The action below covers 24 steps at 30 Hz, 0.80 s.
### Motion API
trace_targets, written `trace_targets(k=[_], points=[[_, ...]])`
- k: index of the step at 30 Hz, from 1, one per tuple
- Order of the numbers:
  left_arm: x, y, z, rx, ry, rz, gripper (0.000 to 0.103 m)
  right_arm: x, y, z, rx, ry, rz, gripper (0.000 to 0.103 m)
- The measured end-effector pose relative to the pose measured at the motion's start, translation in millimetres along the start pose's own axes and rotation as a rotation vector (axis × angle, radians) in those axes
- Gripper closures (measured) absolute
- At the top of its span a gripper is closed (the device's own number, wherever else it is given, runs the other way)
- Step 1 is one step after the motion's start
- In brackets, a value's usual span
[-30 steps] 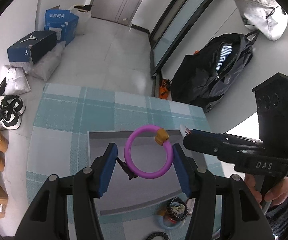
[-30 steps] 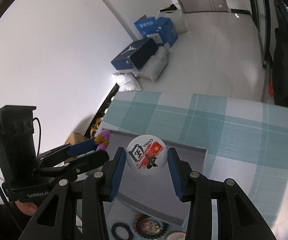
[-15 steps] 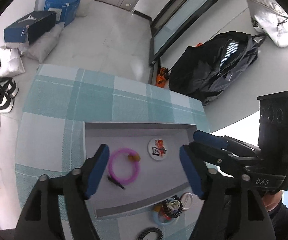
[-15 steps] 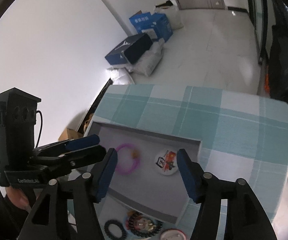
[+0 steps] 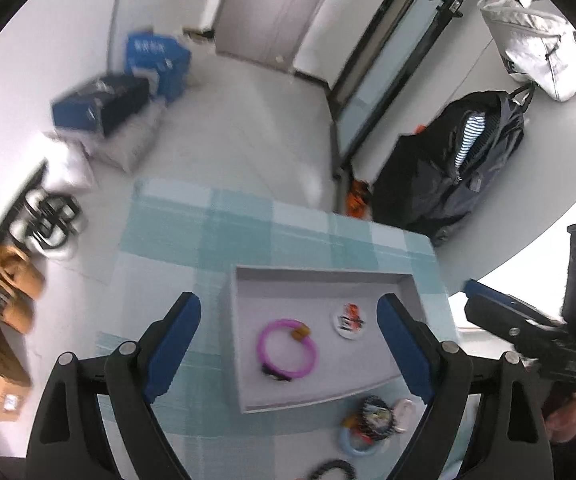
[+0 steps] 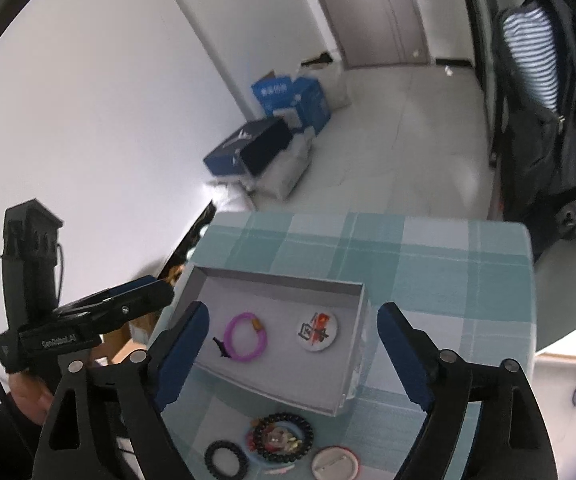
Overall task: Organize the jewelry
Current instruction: 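Withdraw both open grippers from the grey box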
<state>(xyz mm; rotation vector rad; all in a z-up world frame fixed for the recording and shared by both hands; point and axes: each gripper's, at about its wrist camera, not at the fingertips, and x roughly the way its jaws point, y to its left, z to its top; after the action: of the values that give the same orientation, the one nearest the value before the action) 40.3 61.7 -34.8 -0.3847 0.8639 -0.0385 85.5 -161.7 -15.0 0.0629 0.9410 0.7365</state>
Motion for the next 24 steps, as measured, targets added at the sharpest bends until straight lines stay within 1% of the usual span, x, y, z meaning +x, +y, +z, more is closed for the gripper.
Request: trace_targets(k=[3, 4, 5, 6, 8, 11, 14, 21, 24], points=[[-6, -8, -6, 0.063, -0.046, 0.064, 0.016, -6, 4, -7, 0.002, -0.031, -0.007, 0.014], [-7, -11, -7, 0.077, -0.052, 0.076, 0.016, -8, 6, -10, -0.002, -0.04, -0.01, 0.01], [-9, -15, -11, 0.099, -0.059, 0.091, 0.016, -11, 10, -14, -0.012, -0.057, -0.035, 0.004], [-11, -18, -15, 0.117, -0.066, 0.106, 0.016, -14, 12, -17, -0.024, -0.073, -0.051, 0.002], [-14, -24, -21, 0.144, -0.066, 0.112, 0.016, -20, 18, -23, -0.048, -0.104, -0.059, 0.0], [-16, -36, -32, 0.188, -0.058, 0.114, 0.016, -27, 24, -34, -0.066, -0.12, -0.05, 0.0], [-19, -44, -42, 0.219, -0.05, 0.122, 0.016, -27, 26, -45, -0.07, -0.106, -0.06, 0.0], [-25, -50, -62, 0.231, -0.016, 0.141, 0.016, -32, 25, -68, -0.096, -0.074, -0.072, 0.0], [-20, -49, -73, 0.219, 0.032, 0.145, 0.016, -31, 23, -78, -0.108, -0.046, -0.088, 0.0]])
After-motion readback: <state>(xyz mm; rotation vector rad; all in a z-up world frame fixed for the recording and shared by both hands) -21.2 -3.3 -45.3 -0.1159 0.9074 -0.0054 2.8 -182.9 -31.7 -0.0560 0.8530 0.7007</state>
